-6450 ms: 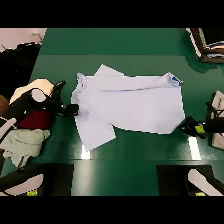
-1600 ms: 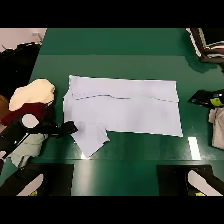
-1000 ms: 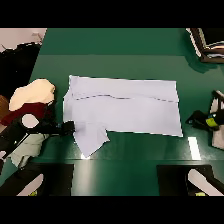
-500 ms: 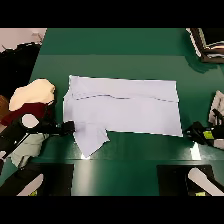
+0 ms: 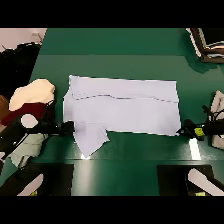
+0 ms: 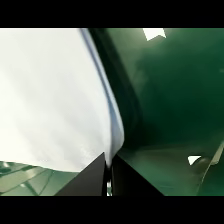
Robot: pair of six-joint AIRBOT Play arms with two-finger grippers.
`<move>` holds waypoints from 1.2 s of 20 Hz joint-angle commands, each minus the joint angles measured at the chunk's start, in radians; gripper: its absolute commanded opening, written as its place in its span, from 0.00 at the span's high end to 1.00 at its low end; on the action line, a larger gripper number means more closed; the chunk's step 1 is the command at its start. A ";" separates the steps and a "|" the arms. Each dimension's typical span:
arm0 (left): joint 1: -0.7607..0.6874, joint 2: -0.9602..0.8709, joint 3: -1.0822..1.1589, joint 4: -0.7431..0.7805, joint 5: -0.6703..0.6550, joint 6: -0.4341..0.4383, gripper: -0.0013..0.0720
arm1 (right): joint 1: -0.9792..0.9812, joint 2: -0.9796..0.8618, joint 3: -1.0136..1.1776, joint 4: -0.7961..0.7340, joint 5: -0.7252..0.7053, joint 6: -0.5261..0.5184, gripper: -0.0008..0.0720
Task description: Fold the shirts.
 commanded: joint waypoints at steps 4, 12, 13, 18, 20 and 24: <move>0.000 0.237 0.002 0.109 -0.223 -0.085 0.95 | 0.018 0.177 0.108 -0.143 0.153 -0.011 0.97; 0.000 0.559 0.048 0.041 -0.411 -0.216 0.95 | -0.006 0.426 0.185 -0.258 0.305 0.013 0.97; 0.000 0.535 0.075 0.071 -0.351 -0.211 0.95 | 0.027 0.402 0.218 -0.259 0.303 0.013 0.97; 0.000 0.166 0.216 0.138 -0.116 -0.026 0.95 | 0.196 0.119 0.452 -0.258 0.158 0.052 0.97; 0.000 -0.011 0.293 0.141 -0.006 0.023 0.95 | 0.238 -0.031 0.566 -0.258 0.143 0.055 0.97; 0.000 -0.290 0.459 0.141 0.091 0.027 0.94 | 0.277 -0.288 0.765 -0.209 0.136 0.041 0.74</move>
